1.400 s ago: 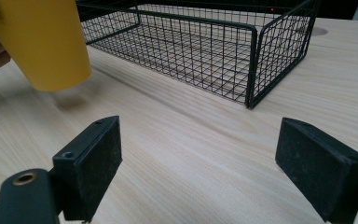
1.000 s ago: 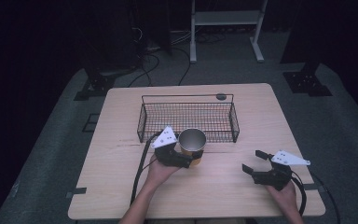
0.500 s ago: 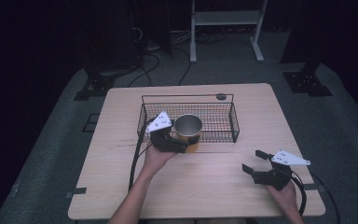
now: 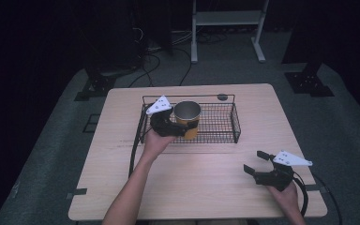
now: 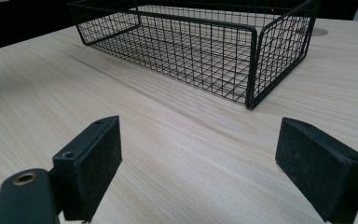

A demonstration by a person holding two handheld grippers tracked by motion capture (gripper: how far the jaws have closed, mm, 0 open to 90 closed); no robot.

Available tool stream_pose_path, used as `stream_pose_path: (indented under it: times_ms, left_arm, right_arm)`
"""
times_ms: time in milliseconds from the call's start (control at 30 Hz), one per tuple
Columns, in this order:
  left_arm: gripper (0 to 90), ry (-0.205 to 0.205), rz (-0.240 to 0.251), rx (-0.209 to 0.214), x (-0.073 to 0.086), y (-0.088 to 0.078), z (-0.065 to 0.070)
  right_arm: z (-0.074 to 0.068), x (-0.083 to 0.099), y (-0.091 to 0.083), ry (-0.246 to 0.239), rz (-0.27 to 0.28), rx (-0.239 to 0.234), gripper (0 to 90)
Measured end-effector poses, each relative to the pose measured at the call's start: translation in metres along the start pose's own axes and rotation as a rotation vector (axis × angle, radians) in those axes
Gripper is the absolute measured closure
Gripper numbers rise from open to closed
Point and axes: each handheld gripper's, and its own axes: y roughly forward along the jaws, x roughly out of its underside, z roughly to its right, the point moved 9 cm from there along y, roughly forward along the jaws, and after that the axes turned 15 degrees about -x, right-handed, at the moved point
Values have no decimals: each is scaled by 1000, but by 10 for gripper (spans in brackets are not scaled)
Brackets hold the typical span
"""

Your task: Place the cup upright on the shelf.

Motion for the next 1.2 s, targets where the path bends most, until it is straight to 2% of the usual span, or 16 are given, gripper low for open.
stream_pose_path:
  times_ms: [67, 233, 733, 900, 1067, 1200]
  left_arm:
    - [134, -12, 6, 0, -1, 3, -2]
    - [133, -9, -15, -6, -1, 11, -10]
    - [133, -31, -25, -22, -18, 27, -31]
    - [133, -25, -54, -27, -17, 33, -37]
    - [133, -53, -54, -20, -17, 38, -44]
    - [133, -45, -64, -30, -17, 42, -47]
  right_arm:
    - [0, 0, 0, 3, 0, 0, 134]
    - [0, 0, 0, 7, 4, -1, 134]
    - [0, 0, -1, 14, 10, -5, 134]
    - [1, 0, -1, 17, 10, -3, 135]
    - [1, 0, 0, 17, 10, -3, 135]
    - [1, -1, 0, 18, 11, -4, 134]
